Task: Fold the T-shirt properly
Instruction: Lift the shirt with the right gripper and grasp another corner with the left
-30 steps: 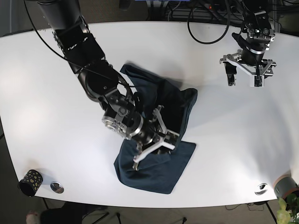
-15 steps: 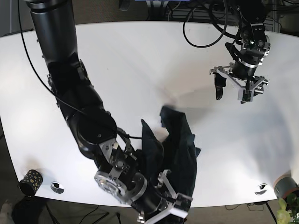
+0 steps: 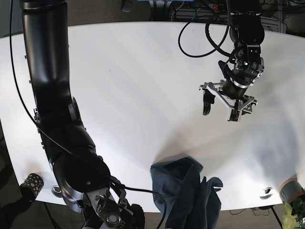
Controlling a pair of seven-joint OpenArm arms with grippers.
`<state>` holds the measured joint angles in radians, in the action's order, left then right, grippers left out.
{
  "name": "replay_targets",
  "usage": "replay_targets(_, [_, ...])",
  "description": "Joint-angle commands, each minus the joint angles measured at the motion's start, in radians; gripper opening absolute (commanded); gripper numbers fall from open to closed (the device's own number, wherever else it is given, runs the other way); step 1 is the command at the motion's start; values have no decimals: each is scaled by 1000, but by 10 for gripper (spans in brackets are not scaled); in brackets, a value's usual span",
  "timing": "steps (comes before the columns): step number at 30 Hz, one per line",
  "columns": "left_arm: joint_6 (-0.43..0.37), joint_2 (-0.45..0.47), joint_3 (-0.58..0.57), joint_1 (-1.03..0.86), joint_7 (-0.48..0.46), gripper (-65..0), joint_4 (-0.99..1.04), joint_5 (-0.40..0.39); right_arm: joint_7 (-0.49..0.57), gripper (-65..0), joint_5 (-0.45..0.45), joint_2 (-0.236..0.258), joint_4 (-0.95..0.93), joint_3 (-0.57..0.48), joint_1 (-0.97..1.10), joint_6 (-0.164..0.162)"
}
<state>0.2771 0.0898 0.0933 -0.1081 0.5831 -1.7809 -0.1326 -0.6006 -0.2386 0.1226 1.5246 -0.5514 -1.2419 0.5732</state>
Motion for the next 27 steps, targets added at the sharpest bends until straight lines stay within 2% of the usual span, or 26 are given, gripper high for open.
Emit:
replay_targets(1, [-3, 5, 3, 32, -28, -172, 8, -9, 17, -650, -8, -4, 9, 11, -60, -23])
replay_targets(11, [-3, 0, -2, 193, -30, -174, 166, -12, 15, -650, -8, -4, 9, 14, -64, -23])
replay_targets(15, [0, -32, -28, 253, -30, -174, 240, -9, 15, -650, -11, -22, 7, 66, -64, -23])
replay_targets(20, [0, -35, -128, 284, -31, -174, 276, -11, 15, -650, -18, -51, -16, 106, -64, 17])
replay_targets(25, [0, -37, -221, 296, -42, -172, 298, -9, 15, -650, -18, -51, -34, 107, -64, 18])
replay_targets(27, [0, -37, -249, 321, -88, -172, 344, -9, 15, -650, -18, -50, -35, 107, -64, 18])
